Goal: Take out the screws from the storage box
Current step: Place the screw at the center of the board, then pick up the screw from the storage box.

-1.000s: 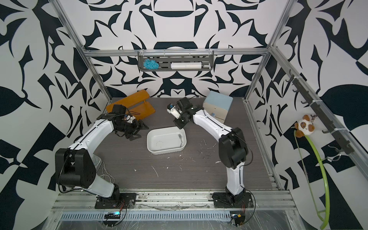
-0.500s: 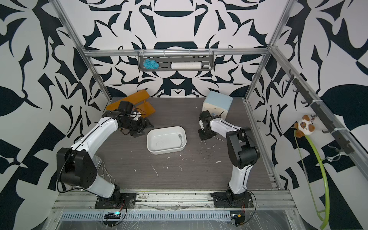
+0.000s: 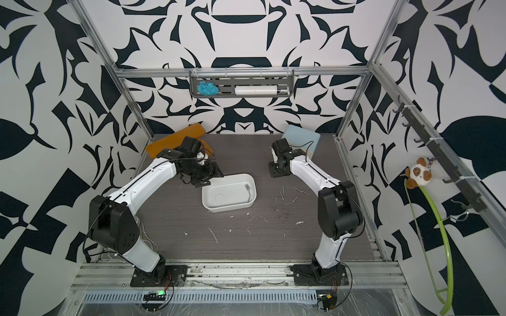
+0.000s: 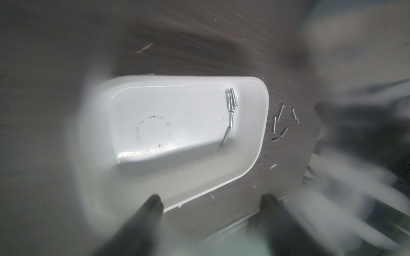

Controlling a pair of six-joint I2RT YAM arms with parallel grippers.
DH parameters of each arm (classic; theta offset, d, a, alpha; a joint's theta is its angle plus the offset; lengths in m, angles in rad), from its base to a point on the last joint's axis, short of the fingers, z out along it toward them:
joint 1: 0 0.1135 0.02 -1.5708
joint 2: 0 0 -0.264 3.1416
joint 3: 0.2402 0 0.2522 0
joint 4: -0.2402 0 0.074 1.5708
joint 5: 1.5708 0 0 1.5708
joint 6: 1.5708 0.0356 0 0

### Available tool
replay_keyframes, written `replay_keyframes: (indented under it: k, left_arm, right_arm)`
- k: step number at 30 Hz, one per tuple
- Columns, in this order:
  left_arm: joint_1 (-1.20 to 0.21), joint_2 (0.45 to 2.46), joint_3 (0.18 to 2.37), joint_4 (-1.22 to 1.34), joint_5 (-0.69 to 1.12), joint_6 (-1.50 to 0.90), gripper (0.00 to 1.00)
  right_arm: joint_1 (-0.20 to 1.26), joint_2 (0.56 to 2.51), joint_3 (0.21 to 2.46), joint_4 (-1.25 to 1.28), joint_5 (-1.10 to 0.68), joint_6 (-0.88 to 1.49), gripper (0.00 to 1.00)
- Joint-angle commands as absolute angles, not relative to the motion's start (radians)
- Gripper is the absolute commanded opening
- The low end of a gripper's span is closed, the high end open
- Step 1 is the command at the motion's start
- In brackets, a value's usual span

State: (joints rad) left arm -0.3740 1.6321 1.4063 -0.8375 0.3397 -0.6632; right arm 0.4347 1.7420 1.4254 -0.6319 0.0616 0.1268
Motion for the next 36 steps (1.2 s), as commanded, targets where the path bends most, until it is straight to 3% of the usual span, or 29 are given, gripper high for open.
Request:
replay_keyframes:
  k: [1,8,15,24,36]
  left_arm:
    - [-0.306,1.594,1.424,-0.853,0.392,-0.692,0.77]
    - [-0.149,1.505,1.368,-0.807,0.434,-0.713,0.77]
    - [-0.121,1.557,1.371,-0.861,0.478,-0.642,0.77]
    - [-0.099,1.580,1.392,-0.885,0.500,-0.604,0.77]
    - [-0.080,1.579,1.396,-0.897,0.513,-0.579,0.77]
  right_arm:
    - [0.586,1.714,1.521,-0.652,0.045,0.163,0.29]
    - [0.762,1.878,1.684,-0.707,0.066,0.214,0.27]
    - [0.763,1.981,1.682,-0.710,0.039,0.306,0.27]
    - [0.762,2.033,1.665,-0.729,0.071,0.325,0.33]
    - [0.762,2.167,1.789,-0.818,0.149,0.354,0.35]
